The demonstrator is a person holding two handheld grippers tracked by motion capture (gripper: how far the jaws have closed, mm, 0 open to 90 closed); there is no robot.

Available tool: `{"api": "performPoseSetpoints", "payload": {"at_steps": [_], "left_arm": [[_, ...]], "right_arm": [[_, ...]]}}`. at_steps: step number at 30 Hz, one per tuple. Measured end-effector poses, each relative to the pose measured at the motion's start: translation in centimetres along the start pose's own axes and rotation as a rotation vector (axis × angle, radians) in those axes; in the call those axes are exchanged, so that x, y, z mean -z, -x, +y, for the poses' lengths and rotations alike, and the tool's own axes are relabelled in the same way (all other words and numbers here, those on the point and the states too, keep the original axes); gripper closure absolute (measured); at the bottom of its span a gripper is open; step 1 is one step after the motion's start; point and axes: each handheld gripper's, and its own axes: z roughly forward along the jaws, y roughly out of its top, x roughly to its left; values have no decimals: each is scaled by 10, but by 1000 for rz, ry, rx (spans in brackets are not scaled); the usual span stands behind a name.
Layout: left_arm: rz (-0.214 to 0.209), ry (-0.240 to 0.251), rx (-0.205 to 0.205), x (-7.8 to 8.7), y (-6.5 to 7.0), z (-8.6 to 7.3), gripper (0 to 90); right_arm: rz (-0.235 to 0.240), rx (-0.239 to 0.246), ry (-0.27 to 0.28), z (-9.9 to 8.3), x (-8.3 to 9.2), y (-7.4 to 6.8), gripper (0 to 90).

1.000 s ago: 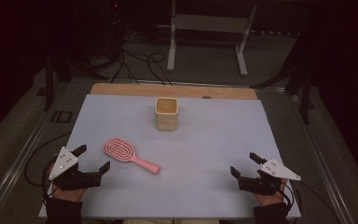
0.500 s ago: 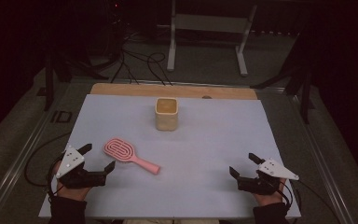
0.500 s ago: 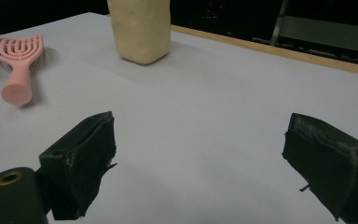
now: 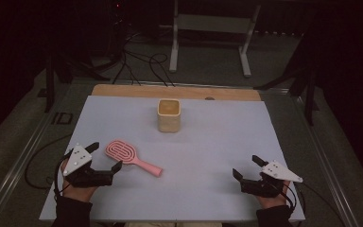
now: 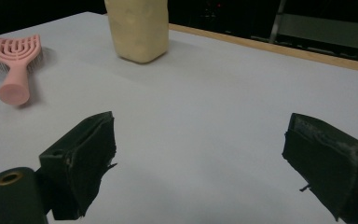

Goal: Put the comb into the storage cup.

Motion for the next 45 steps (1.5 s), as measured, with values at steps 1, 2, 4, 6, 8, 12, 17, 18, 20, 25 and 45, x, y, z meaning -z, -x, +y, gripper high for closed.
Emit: {"api": "performPoseSetpoints", "payload": {"at_steps": [1,2,4,6,8,12,17,18,20,25,45], "left_arm": [[-3,0,-3,-1,1,2,0],[-5,0,-5,-3,2,3,0],[-13,-1,-9,-6,4,6,0],[-18,-4,-11,-10,5,9,0],[-26,-6,-8,-15,7,11,0],[-45,-11,-8,-24,11,15,1],[-65,-19,-5,-35,15,18,1],[-71,-21,-4,-38,16,19,1],[-77,-28,-12,-43,19,20,1],[-94,-40,-27,-53,26,24,1],[-125,-72,-8,-81,39,18,1]], "right_arm": [[-1,-2,1,0,0,0,90],[-2,-1,0,0,0,0,90],[-2,0,1,0,-1,1,90],[-2,0,-1,-1,-1,1,90],[-3,-2,-1,-1,-1,1,90],[-5,-7,1,-1,-1,1,90],[-8,-6,0,-1,-1,2,91],[-8,-7,-1,-1,-1,2,91],[-7,-6,-3,-1,-1,2,90],[-9,-5,-2,-1,-1,2,91],[-7,-5,-11,-1,-2,1,90]]}}
